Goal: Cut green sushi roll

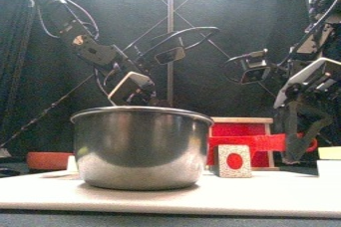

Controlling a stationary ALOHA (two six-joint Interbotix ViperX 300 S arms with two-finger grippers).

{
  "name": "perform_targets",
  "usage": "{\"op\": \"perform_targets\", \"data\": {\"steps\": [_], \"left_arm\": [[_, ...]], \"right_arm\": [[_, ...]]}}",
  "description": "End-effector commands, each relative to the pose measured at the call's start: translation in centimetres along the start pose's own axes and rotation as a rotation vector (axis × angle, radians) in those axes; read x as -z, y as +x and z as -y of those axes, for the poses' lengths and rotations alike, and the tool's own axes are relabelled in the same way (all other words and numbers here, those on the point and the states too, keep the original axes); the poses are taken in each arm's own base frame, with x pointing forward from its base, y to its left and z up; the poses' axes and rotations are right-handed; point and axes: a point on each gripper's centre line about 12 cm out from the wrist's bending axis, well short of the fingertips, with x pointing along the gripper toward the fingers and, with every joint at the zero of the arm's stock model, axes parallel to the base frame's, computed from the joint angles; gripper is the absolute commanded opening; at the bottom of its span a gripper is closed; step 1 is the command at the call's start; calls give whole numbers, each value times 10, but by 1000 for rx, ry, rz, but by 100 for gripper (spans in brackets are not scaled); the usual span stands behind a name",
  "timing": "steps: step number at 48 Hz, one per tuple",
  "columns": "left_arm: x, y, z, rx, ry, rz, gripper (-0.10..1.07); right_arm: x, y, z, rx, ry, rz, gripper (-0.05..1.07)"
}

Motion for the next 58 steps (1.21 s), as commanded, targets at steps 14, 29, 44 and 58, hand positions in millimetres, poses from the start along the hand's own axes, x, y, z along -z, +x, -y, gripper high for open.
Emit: {"op": "perform_targets", "data": {"steps": [14, 29, 44, 58], "left_arm": [[29, -9, 9, 22, 12, -120, 37], [12, -20, 5, 12, 34, -74, 37], [-22, -50, -7, -25, 75, 44, 38], [-42, -69, -27, -75, 60, 125, 43]], "right_arm": [[10, 2, -11, -23, -27, -43, 32], [-1, -11, -13, -18, -78, 10, 32], [-14, -43, -9, 3, -130, 108, 32], [-20, -75, 0, 28, -138, 195, 32]]}}
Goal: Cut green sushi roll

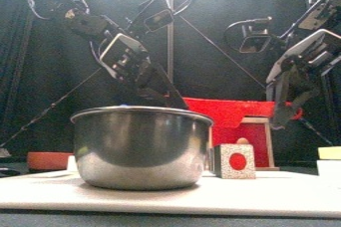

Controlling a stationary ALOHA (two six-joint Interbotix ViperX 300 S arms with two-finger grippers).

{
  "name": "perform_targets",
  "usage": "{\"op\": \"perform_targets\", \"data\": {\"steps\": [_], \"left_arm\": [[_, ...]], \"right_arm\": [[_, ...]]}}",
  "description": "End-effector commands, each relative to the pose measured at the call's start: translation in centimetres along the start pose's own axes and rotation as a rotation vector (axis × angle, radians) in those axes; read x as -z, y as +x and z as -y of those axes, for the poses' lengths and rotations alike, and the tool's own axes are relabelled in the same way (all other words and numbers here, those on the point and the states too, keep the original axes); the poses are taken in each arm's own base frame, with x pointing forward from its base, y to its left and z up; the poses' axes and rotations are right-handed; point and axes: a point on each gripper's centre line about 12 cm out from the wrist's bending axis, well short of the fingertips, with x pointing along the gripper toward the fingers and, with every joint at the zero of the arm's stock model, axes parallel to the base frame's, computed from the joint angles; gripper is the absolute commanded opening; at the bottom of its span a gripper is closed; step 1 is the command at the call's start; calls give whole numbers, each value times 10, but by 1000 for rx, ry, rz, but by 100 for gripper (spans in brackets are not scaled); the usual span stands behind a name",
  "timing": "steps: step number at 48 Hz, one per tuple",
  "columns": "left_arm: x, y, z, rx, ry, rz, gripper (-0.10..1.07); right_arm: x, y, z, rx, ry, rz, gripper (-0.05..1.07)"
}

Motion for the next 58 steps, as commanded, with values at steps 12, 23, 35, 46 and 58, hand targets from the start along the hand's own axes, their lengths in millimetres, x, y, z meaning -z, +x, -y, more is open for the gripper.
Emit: {"op": "perform_targets", "data": {"steps": [12, 23, 35, 46, 58], "left_arm": [[0, -7, -13, -30, -21, 22, 62], [3, -5, -13, -29, -53, 13, 67], [-4, -11, -23, -53, -67, 63, 74], [-9, -14, -24, -59, -66, 95, 76], [-19, -23, -29, -79, -68, 181, 76]], "right_arm": [[-4, -31, 8, 26, -9, 52, 32], [-5, -38, 8, 26, -4, 64, 32], [13, -52, 6, -21, 87, -19, 32], [56, -73, 25, 43, 387, -159, 32], [77, -70, 37, 80, 689, -125, 32]]}}
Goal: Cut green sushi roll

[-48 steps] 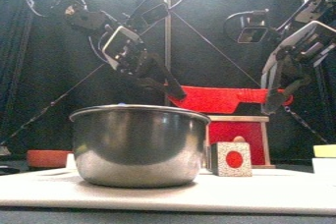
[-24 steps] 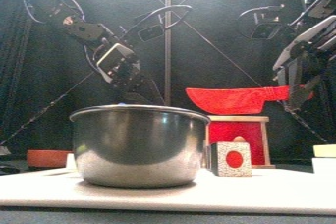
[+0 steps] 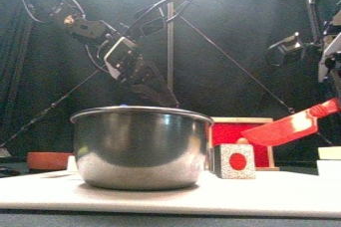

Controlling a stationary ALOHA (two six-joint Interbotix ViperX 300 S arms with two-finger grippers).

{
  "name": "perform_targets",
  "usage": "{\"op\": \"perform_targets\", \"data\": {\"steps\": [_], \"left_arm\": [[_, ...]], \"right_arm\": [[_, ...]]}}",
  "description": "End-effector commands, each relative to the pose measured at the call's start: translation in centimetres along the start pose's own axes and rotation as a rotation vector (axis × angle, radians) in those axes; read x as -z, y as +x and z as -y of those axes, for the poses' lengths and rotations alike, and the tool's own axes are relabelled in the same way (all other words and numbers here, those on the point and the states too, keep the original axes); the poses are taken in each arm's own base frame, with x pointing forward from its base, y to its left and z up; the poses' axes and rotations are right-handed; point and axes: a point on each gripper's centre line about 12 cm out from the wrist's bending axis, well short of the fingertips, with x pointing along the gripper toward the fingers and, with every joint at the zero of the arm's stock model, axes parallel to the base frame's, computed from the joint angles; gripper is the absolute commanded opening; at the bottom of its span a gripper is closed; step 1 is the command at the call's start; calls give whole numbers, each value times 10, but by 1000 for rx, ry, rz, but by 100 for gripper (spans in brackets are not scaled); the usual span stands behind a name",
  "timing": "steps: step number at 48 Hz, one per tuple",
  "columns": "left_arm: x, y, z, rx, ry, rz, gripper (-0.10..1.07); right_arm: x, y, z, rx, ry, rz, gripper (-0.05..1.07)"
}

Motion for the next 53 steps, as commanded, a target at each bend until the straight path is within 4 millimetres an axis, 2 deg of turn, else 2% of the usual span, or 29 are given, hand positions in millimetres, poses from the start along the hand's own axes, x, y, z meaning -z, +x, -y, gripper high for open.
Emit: {"op": "perform_targets", "data": {"steps": [1, 14, 25, 33, 47, 53], "left_arm": [[-19, -12, -7, -21, -3, 94, 76], [-10, -29, -9, -40, -16, 192, 76], [0, -29, -7, -40, -23, 217, 76], [3, -30, -7, -44, -39, 209, 76], [9, -30, -6, -43, -47, 195, 76], [9, -32, -6, -44, -48, 201, 76]], "right_arm": [[-2, 4, 0, -22, 42, 12, 32], [4, 20, -11, -115, 104, 43, 34], [6, 24, -9, -118, 132, 54, 39], [4, 25, -11, -134, 164, 42, 53], [3, 35, -11, -127, 203, -17, 89], [-2, 32, -14, -126, 182, -9, 97]]}}
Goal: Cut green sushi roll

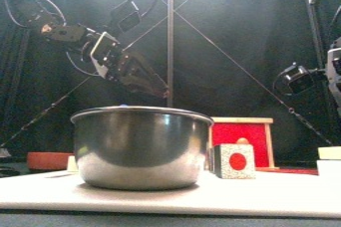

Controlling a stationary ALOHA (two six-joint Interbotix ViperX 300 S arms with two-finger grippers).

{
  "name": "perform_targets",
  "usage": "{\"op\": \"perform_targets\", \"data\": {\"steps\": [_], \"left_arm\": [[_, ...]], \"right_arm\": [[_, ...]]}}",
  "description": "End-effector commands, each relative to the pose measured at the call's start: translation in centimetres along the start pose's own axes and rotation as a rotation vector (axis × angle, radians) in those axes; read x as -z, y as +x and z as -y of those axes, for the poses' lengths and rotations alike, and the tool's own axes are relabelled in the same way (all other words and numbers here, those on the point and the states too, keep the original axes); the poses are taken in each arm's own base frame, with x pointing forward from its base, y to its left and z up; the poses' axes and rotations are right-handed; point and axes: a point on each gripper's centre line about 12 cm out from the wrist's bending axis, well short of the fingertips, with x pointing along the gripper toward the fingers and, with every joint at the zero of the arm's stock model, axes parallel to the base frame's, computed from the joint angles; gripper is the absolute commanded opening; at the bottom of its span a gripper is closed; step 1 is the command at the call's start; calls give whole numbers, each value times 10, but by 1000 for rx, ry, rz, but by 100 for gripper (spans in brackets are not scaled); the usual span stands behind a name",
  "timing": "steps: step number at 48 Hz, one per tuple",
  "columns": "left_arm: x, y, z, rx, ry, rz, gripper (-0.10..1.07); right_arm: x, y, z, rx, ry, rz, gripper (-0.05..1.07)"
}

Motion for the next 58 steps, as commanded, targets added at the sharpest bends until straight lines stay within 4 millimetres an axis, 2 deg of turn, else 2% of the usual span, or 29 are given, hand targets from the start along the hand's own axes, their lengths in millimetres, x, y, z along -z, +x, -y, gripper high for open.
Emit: {"op": "perform_targets", "data": {"steps": [1, 11, 18, 24, 36, 45, 58], "left_arm": [[-11, -3, -3, -10, -1, 42, 76], [-16, -8, -4, -14, 1, 61, 76], [-18, -17, -4, -17, -4, 73, 76], [-20, -30, -5, -30, -26, 98, 76], [-20, -56, -9, -70, -88, 173, 76], [-19, -67, -9, -79, -116, 190, 76], [-13, -70, -10, -92, -146, 181, 76]], "right_arm": [[-11, -8, -10, -18, -30, 37, 98], [-32, -26, -26, -6, -147, 133, 98], [-56, -36, -42, 12, -278, 262, 98], [-77, -41, -62, 11, -407, 402, 98], [-96, -44, -95, -39, -614, 638, 98], [-96, -40, -101, -99, -652, 748, 98], [-87, -22, -94, -89, -673, 709, 98]]}}
